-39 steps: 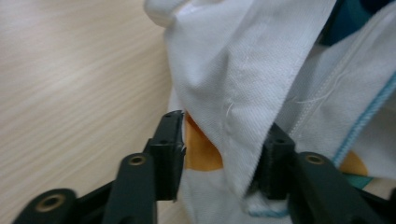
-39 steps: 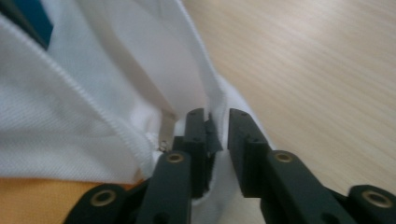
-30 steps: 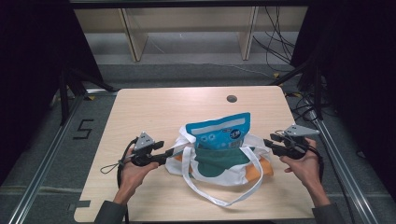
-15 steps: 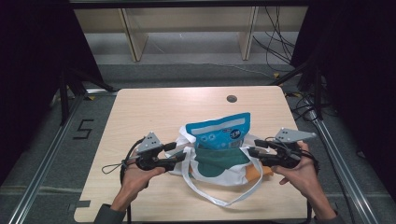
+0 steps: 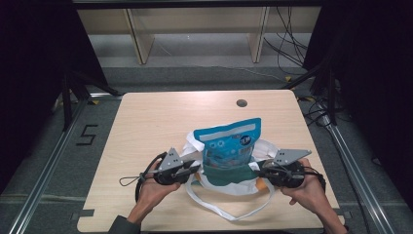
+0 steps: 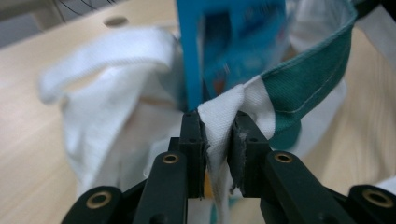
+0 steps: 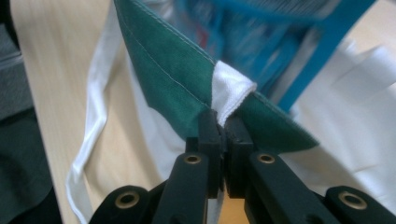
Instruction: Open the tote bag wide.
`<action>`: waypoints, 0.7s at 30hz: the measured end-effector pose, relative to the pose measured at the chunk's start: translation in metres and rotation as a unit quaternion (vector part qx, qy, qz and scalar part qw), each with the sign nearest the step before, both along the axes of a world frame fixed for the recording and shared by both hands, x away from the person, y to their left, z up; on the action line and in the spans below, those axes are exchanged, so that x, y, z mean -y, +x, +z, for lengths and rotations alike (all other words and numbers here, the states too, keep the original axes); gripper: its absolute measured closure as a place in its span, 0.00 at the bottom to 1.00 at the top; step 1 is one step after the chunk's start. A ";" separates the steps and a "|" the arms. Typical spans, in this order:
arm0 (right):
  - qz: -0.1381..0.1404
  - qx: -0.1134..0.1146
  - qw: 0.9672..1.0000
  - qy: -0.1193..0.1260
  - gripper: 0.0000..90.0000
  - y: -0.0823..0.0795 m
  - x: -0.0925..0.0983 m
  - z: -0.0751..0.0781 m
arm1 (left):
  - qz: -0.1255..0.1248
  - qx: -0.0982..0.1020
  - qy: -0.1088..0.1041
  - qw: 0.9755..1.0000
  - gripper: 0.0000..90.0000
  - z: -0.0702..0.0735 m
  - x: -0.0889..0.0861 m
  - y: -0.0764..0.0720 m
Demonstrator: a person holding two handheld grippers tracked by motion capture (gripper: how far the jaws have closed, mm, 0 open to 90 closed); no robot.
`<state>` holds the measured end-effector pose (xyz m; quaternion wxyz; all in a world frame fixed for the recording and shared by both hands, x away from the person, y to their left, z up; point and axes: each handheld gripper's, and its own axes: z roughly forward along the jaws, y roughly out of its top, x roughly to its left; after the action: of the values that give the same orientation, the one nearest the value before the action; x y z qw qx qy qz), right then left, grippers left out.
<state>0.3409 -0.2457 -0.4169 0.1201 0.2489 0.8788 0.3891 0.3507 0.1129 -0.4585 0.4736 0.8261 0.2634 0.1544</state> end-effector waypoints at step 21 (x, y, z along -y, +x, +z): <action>-0.009 -0.046 0.997 -0.058 0.99 0.015 -0.032 -0.073 | 0.025 -0.042 0.129 0.990 0.89 -0.052 0.013 0.022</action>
<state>0.3554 -0.2138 -0.4904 0.0971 0.2674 0.9020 0.3248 0.3726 0.1002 -0.5107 0.3473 0.8792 0.2818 0.1644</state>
